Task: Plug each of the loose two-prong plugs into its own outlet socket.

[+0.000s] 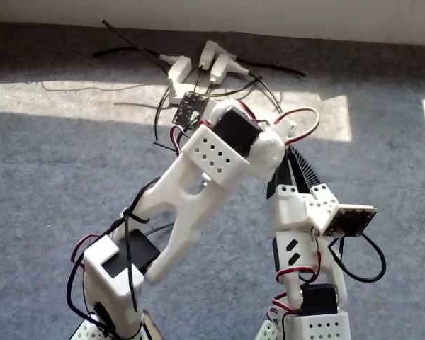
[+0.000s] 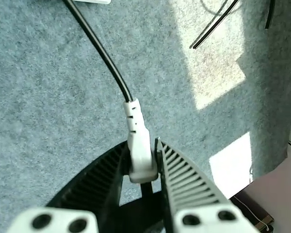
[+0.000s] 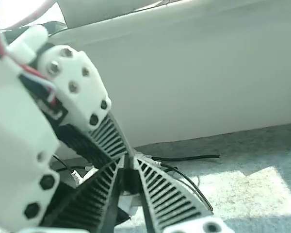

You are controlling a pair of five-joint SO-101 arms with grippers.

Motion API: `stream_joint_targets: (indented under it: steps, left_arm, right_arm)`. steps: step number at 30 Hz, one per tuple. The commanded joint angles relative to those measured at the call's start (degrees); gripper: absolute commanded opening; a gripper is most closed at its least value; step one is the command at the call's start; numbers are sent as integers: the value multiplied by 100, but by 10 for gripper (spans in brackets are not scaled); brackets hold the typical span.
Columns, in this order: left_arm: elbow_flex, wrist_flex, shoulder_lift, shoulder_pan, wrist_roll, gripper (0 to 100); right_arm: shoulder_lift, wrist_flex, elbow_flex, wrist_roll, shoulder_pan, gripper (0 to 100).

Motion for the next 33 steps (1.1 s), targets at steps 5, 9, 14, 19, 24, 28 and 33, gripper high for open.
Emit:
stream_joint_targets:
  steps: [5,9,14,19,24,28,33]
  left_arm:
    - [-2290,1389,-365,101,-9,10]
    - [-2818,1389,-365,-488,-9,10]
    - [-3354,1407,-382,-866,-9,10]
    - [-3679,1398,-840,-892,0,11]
    - [-3398,1389,-804,-963,-9,11]
    - [-2765,1389,-330,-989,-9,11]
    - [-2246,1327,593,-989,-9,11]
  right_arm:
    - [1147,-866,840,79,330,8]
    - [1473,-1130,840,79,330,8]
    - [1578,-1200,831,79,321,8]
    - [1569,-1191,831,79,312,8]
    - [1552,-1182,831,105,321,8]
    - [1543,-1147,734,105,330,8]
    - [1534,-1138,409,79,532,8]
